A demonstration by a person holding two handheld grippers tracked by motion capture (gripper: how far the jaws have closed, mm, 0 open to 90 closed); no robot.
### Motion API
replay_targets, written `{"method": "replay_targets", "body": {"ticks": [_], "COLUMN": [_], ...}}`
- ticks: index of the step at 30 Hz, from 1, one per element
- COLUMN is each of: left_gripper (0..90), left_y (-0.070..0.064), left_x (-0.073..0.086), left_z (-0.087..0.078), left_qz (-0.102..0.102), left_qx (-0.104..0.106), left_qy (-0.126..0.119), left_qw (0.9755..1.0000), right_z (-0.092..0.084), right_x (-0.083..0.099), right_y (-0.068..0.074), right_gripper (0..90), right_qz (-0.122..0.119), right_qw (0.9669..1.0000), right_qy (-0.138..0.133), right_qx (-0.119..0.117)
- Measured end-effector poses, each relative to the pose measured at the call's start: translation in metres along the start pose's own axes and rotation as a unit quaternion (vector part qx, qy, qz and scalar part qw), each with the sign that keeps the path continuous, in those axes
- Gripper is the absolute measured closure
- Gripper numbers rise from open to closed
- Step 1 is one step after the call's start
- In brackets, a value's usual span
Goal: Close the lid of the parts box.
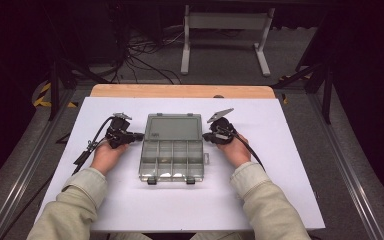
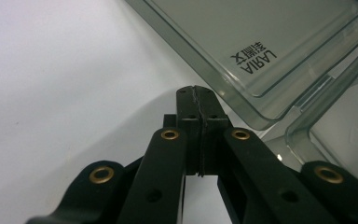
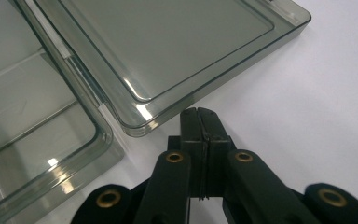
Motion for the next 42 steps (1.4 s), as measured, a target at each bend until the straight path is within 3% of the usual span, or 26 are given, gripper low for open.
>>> {"method": "replay_targets", "body": {"ticks": [9,19,31,37,42], "left_gripper": [89.8,89.7,89.7,89.7,89.7], "left_y": [-0.002,-0.004,-0.003,-0.002,-0.003], "left_x": [-0.001,-0.004,-0.007,-0.007,-0.007], "left_z": [0.002,0.006,0.01,0.011,0.011], "left_qz": [-0.008,0.002,-0.006,-0.011,-0.01], "left_qx": [-0.006,-0.026,-0.03,-0.028,-0.035], "left_qy": [0.0,-0.01,-0.022,-0.029,-0.034], "left_qw": [0.9999,0.9996,0.9993,0.9991,0.9988], "right_z": [0.001,0.005,0.009,0.011,0.012], "right_x": [0.0,-0.003,-0.006,-0.009,-0.009], "right_y": [0.0,0.0,-0.003,-0.003,-0.004], "right_gripper": [90.0,90.0,90.0,90.0,90.0], "right_qz": [0.011,0.006,0.016,0.009,0.021], "right_qw": [0.9999,0.9998,0.9995,0.9993,0.9989], "right_qy": [-0.003,-0.011,-0.021,-0.023,-0.031], "right_qx": [0.004,0.015,0.019,0.027,0.028]}}
Point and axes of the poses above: each handheld gripper's, and its own axes: z roughly forward along the jaws, x roughly out of its underside, y roughly to its left, the point moved 5 cm from there along z, roughly forward along the jaws, and after that the axes turned 3 degrees about x, right-handed, at the moved point
